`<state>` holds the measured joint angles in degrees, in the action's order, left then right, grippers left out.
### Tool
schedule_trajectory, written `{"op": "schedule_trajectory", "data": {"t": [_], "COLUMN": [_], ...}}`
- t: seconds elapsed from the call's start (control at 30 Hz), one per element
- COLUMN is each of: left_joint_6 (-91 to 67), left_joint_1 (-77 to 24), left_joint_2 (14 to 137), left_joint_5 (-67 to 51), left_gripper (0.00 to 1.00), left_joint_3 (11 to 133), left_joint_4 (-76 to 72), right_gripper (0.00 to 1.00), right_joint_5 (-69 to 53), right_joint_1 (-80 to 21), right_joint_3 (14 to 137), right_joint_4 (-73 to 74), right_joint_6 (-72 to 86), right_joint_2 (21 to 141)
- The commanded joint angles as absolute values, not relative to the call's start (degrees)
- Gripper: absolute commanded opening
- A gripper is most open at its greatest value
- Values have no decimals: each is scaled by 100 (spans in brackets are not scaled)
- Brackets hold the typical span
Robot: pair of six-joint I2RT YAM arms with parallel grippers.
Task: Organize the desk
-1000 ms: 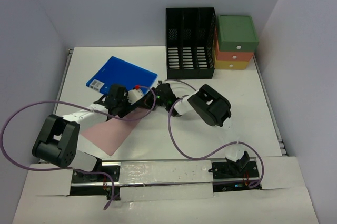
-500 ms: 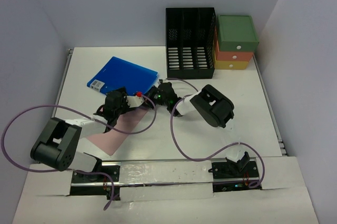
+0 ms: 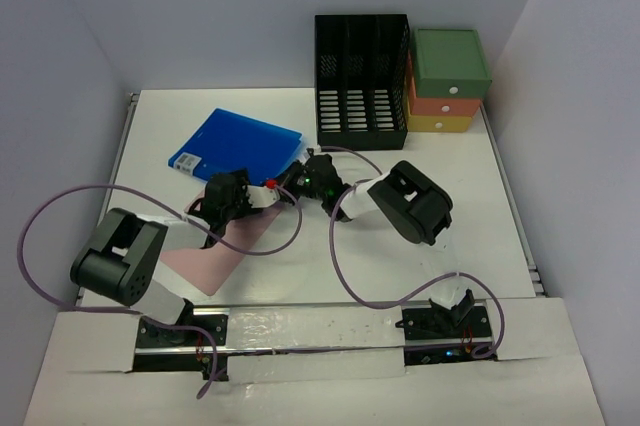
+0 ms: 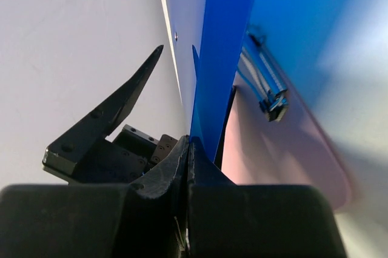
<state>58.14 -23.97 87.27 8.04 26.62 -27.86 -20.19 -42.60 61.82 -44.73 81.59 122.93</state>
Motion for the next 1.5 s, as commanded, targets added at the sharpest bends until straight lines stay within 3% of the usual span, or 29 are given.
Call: {"op": "schedule_trajectory", "data": {"t": [0.0, 0.13, 0.23, 0.33, 0.43, 0.47, 0.7, 0.83, 0.93, 1.23, 1.47], "left_joint_6": [5652, 5378, 5256, 5141, 5106, 5044, 4369, 3699, 3412, 2440, 1857], "left_joint_1": [-2423, -2417, -2426, -2421, -2419, -2425, -2421, -2408, -2391, -2130, -1987], "left_joint_2": [9011, 9101, 9058, 8995, 8977, 8958, 8663, 8455, 8351, 8508, 8437], "left_joint_5": [598, 509, 388, 344, 444, 518, 477, 475, 518, 425, 237], "left_gripper": [81, 78, 67, 36, 14, 2, 0, 0, 0, 0, 0], "left_joint_3": [3026, 3130, 3173, 3133, 3101, 3095, 3493, 3785, 3901, 4644, 5004], "left_joint_4": [-3131, -3305, -3200, -3122, -3123, -3105, -1989, -1369, -1170, -383, -52], "right_gripper": [0, 0, 0, 0, 0, 0, 0, 35, 49, 60, 61], "right_joint_5": [-2135, -2210, -2261, -2312, -2331, -2337, -2289, -2211, -2092, -1488, -1073], "right_joint_1": [-4289, -4289, -4289, -4289, -4289, -4289, -4265, -4163, -4053, -3807, -3753], "right_joint_3": [6091, 6091, 6102, 6108, 6108, 6108, 6090, 5952, 5863, 5443, 5200], "right_joint_4": [-4890, -4913, -4913, -4904, -4886, -4855, -4518, -4198, -3811, -3123, -2877], "right_joint_6": [8147, 8100, 8066, 8020, 7971, 7940, 7598, 7194, 6841, 6145, 5736], "right_joint_2": [11842, 11867, 11881, 11852, 11812, 11781, 11542, 11120, 10699, 9587, 9142]}}
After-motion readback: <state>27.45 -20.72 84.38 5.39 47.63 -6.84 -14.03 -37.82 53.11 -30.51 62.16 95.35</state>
